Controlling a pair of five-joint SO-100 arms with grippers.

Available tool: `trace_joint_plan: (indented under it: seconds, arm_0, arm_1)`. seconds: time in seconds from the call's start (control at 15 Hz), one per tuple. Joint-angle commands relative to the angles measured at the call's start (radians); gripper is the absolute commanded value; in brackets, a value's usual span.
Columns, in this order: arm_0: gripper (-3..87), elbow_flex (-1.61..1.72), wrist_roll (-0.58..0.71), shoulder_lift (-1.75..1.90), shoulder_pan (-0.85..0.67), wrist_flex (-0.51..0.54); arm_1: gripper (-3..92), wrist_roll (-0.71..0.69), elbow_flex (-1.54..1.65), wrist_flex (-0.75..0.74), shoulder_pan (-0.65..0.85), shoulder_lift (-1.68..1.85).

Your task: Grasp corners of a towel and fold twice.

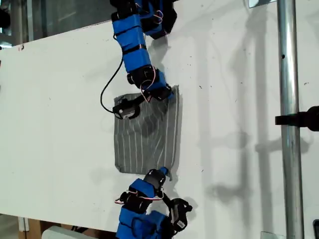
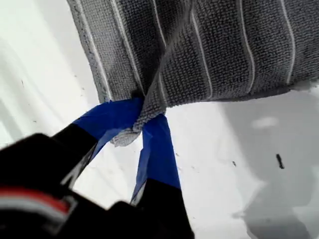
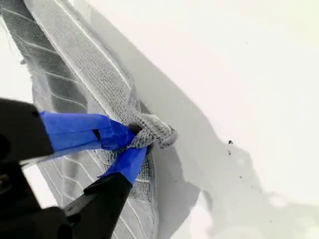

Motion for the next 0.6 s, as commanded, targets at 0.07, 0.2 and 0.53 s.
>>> trace_joint_plan:
  seconds: [0.07, 0.2, 0.53]
  arm_0:
    - [-2.9, -0.037, -0.140, 0.098, 0.138, 0.043]
    - [-2.9, 0.002, -0.121, 0.155, 0.092, 0.075]
    - [-2.9, 0.172, 0.270, 0.357, -0.417, 0.020]
  arm_1:
    - [-0.2, 0.140, -0.041, -0.011, -0.130, 0.048]
    - [-0.2, 0.124, -0.026, -0.006, -0.046, 0.089]
    - [-0.2, -0.129, 0.091, -0.028, 0.440, 0.161]
